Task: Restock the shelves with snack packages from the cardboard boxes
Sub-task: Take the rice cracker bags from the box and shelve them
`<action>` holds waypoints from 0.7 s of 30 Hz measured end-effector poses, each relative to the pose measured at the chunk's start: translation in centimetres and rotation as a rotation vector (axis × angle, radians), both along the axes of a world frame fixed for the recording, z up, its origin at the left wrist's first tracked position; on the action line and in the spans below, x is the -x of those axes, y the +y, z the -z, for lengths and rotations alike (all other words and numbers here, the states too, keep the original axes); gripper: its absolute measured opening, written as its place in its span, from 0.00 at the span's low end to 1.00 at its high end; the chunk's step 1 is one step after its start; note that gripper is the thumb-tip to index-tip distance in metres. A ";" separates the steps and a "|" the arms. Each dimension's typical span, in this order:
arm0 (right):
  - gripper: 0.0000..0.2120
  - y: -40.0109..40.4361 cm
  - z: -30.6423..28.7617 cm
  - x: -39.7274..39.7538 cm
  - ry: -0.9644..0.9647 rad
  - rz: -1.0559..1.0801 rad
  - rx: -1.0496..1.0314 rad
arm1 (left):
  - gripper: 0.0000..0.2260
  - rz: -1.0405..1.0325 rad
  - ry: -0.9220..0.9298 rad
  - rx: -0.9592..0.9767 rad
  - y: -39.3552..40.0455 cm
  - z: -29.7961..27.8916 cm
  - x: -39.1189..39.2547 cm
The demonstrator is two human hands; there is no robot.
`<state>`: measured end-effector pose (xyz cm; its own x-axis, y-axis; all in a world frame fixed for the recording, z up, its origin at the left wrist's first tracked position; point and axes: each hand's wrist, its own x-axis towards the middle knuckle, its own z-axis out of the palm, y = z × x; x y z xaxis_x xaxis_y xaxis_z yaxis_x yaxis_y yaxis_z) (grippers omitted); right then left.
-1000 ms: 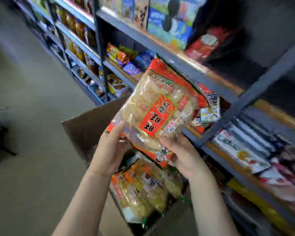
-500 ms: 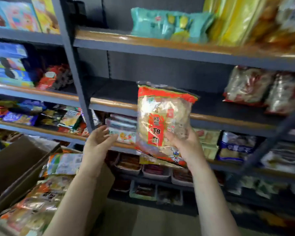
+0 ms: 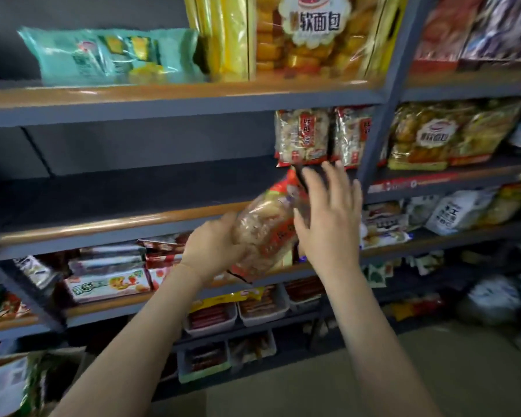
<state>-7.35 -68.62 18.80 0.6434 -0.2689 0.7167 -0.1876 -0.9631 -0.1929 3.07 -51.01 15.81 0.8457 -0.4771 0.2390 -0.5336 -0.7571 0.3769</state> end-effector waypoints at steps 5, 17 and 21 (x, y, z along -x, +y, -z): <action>0.36 -2.7 0.9 -3.4 0.054 -0.093 -0.923 | 0.15 0.159 0.690 0.825 -1.8 2.9 -3.4; 0.24 -7.1 3.1 -14.9 -0.004 0.015 -1.338 | 0.24 0.180 0.676 0.785 -7.8 2.2 -12.9; 0.27 -9.4 3.8 -16.4 -0.037 0.019 -1.395 | 0.22 0.140 0.759 0.972 -10.5 2.9 -13.6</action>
<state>9.06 -78.07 14.99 0.6184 -0.7750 -0.1301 -0.1722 0.0278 -0.9847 16.69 -61.54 12.96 0.8808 -0.4733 0.0162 0.0114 0.0552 0.9984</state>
